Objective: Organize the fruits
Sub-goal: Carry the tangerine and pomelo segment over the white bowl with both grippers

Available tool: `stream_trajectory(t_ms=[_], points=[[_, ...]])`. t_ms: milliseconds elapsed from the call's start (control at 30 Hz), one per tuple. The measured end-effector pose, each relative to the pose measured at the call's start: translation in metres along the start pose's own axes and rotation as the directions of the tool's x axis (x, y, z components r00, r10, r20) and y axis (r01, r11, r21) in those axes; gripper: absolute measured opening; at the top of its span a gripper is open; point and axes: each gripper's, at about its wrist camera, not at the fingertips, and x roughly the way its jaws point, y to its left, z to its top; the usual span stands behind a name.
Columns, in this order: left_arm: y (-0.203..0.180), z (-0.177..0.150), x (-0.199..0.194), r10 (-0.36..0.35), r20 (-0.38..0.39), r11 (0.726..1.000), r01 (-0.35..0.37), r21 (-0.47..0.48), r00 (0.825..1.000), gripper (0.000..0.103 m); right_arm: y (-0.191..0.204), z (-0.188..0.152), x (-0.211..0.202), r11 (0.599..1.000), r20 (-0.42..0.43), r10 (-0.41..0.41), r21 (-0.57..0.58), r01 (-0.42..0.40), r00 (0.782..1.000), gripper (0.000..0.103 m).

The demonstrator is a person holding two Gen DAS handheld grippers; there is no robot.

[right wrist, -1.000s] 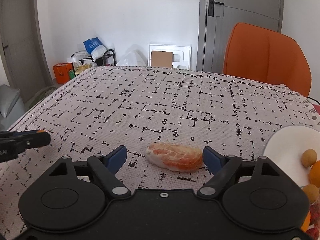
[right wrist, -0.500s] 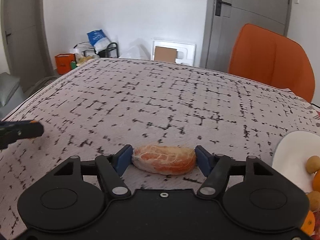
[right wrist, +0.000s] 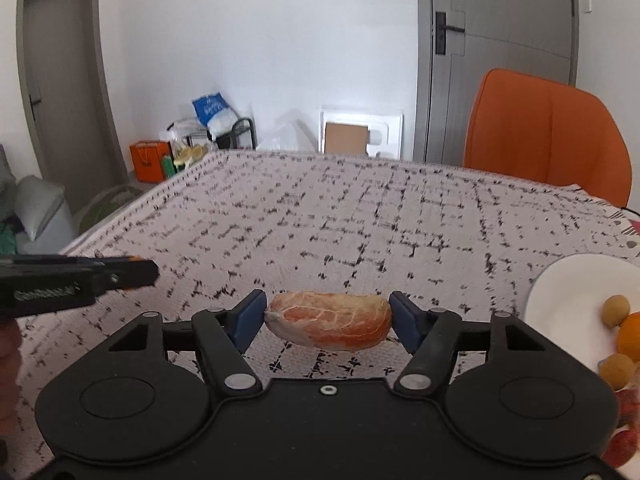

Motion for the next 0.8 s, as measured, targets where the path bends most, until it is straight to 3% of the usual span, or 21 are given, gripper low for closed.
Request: stream_trajectory(t_ms=[333,800], points=[[-0.03,0.003,0.001,-0.033,0.002,0.999,0.033,0.043,0.999,0.021,-0.031,0.006,-0.03,0.998,0.077,-0.055,0.043,0.052,0.996,0.064],[-0.069,0.004,0.006,-0.086,-0.002,0.991,0.085,0.101,0.996,0.021,-0.081,0.001,-0.046,0.986,0.107,-0.136,0.116,0.124,0.985,0.064]])
